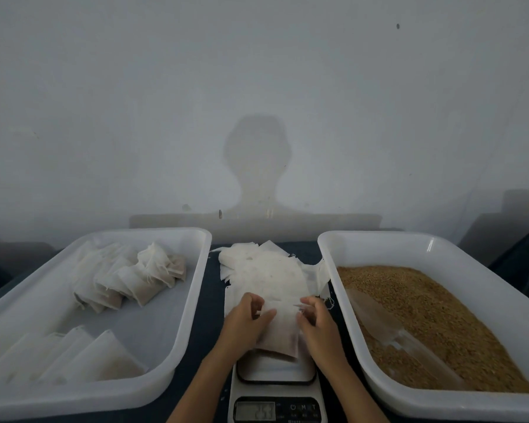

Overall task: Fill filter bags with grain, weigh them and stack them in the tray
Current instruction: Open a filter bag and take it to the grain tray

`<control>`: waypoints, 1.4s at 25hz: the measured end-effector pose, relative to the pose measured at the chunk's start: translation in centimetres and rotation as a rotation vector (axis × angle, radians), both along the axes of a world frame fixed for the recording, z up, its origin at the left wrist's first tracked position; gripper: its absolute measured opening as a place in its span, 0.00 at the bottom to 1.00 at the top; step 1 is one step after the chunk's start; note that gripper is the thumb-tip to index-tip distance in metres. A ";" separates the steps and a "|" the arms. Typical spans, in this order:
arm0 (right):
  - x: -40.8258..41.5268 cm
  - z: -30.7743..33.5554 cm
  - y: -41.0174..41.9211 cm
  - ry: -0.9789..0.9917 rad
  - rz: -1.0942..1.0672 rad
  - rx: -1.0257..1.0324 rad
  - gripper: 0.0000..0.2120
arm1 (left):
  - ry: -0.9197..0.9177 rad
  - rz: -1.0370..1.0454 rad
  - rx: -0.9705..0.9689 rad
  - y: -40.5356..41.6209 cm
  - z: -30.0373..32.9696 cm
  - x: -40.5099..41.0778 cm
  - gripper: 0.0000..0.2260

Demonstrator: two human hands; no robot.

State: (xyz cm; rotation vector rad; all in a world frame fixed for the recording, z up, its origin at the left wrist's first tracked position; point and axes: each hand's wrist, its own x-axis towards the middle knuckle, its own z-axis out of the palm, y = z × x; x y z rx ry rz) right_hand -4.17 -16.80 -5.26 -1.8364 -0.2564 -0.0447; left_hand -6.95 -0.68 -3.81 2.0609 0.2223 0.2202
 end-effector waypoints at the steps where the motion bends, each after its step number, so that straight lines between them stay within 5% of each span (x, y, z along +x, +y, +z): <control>1: 0.2 0.2 0.3 0.012 -0.016 -0.022 0.12 | 0.027 0.025 0.035 -0.3 0.3 0.3 0.14; 6: -0.7 3.4 2.0 -0.144 -0.099 -0.018 0.07 | -0.125 0.103 0.115 -1.3 3.0 -0.9 0.14; 10: -2.2 8.0 4.2 -0.344 -0.020 0.025 0.08 | -0.386 0.177 0.249 -0.2 6.7 -3.9 0.03; 14: -3.5 12.5 9.0 -0.457 0.083 -0.001 0.05 | -0.491 0.288 0.388 3.5 10.7 -7.1 0.03; 20: -6.2 13.1 17.0 -0.330 0.433 0.000 0.05 | -0.139 0.312 0.376 11.3 11.7 -11.7 0.03; 26: -7.8 9.9 20.0 -0.311 0.620 -0.463 0.07 | 0.328 0.160 0.209 14.3 9.2 -12.9 0.04; 31: -8.9 9.0 21.3 -0.270 0.702 -0.954 0.18 | 0.505 0.112 0.514 15.8 7.6 -12.8 0.11; 35: -9.0 8.7 22.0 -0.007 0.874 -1.154 0.33 | 0.592 0.101 0.699 16.6 7.2 -13.0 0.11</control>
